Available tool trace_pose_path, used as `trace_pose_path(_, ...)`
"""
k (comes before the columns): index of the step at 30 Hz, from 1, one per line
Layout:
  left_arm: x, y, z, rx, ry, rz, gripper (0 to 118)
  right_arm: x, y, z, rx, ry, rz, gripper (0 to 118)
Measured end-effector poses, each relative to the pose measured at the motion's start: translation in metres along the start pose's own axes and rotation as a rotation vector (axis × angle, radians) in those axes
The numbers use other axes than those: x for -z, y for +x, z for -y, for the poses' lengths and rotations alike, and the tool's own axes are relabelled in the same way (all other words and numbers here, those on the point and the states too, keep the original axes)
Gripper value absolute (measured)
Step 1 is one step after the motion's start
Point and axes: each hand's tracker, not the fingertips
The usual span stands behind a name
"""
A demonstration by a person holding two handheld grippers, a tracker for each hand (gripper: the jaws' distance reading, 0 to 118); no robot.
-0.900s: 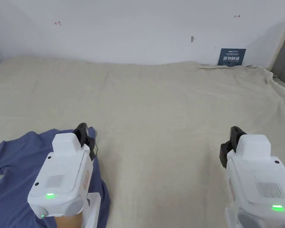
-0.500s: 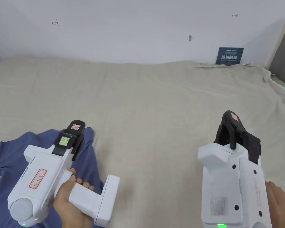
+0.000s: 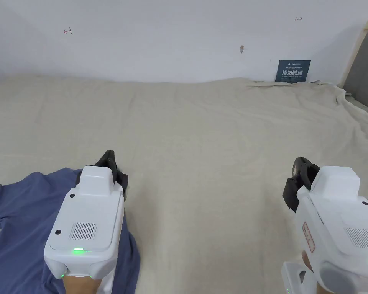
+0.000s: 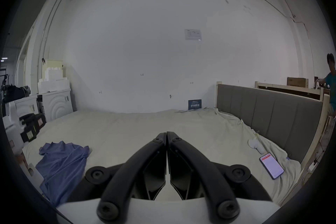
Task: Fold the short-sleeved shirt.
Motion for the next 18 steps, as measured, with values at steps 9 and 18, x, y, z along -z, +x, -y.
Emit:
trace_pose_path(9,-0.001,-0.004,0.003,-0.038,-0.009,0.007,2,-0.007,-0.013,-0.008,-0.044,-0.002,0.010,0)
trace_pose_path(18,0.000,-0.009,0.002,-0.067,-0.019,0.000,2,-0.002,-0.004,-0.010,-0.043,-0.001,0.006,0)
